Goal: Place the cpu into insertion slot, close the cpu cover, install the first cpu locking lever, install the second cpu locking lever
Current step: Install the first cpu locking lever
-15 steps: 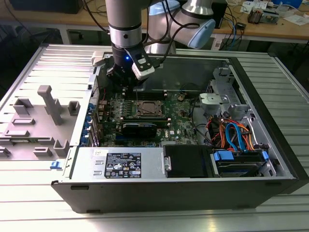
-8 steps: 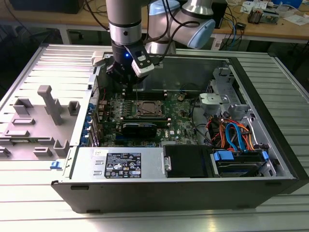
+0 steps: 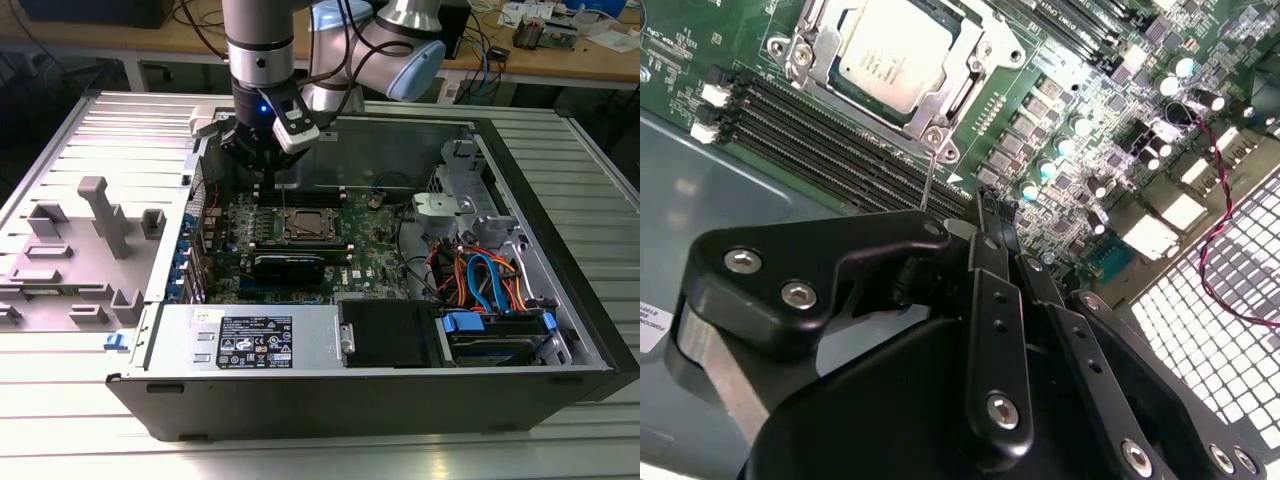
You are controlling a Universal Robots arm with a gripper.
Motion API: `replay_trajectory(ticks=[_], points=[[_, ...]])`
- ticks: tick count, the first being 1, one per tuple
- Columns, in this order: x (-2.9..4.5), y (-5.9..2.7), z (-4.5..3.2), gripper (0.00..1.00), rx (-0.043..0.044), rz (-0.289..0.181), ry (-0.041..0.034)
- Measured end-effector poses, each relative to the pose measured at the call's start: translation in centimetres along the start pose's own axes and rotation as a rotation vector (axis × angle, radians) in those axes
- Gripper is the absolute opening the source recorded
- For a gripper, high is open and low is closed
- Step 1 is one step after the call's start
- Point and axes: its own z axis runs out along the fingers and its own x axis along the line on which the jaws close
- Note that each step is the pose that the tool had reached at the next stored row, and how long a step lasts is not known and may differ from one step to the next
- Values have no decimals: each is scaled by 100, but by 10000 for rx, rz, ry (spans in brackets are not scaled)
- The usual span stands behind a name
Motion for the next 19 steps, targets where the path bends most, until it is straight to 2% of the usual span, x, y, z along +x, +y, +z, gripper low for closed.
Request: replay_trajectory(ticks=[2, 12, 15, 19], points=[[-7, 10, 0, 11, 13, 0, 38], [-11, 15, 1, 11, 21, 0, 56], [-14, 49, 1, 11, 25, 1, 57], [-77, 68, 4, 11, 47, 0, 58]])
